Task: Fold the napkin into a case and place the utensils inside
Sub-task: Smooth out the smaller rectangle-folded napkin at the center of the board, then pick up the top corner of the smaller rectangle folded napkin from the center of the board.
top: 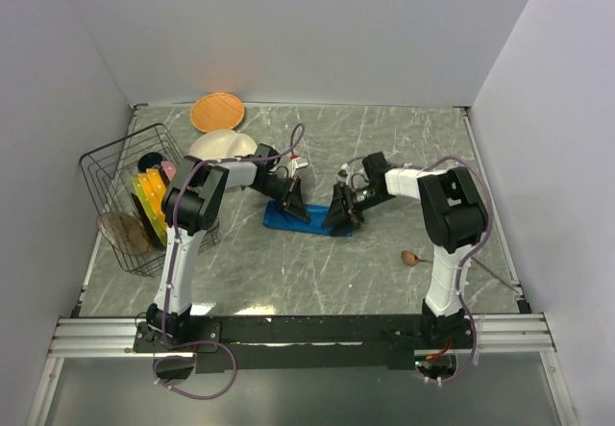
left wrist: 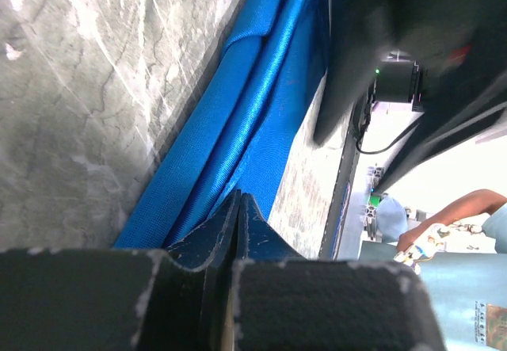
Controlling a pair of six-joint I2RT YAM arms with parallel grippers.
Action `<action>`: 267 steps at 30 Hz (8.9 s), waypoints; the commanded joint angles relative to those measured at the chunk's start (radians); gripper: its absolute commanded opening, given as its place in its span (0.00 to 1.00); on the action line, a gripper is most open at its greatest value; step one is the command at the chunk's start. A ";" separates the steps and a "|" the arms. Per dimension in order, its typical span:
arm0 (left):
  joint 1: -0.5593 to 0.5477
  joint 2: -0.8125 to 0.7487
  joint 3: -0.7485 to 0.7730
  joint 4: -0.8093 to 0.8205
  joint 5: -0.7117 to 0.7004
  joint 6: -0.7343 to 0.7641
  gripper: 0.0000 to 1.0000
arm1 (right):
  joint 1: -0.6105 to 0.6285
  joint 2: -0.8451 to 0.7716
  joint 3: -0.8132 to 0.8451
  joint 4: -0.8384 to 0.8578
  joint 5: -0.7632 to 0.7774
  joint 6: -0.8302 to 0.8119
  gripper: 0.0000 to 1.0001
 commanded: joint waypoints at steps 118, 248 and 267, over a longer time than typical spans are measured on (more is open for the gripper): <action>-0.238 -0.327 -0.264 0.355 -0.123 0.784 0.62 | -0.068 -0.072 0.170 -0.366 0.032 -0.243 0.69; -0.305 -0.300 -0.169 0.156 -0.320 0.199 0.01 | 0.007 0.011 0.193 -0.381 0.441 -0.272 0.25; -0.247 -0.240 -0.118 0.032 -0.282 0.112 0.01 | 0.030 -0.035 0.161 -0.344 0.490 -0.323 0.24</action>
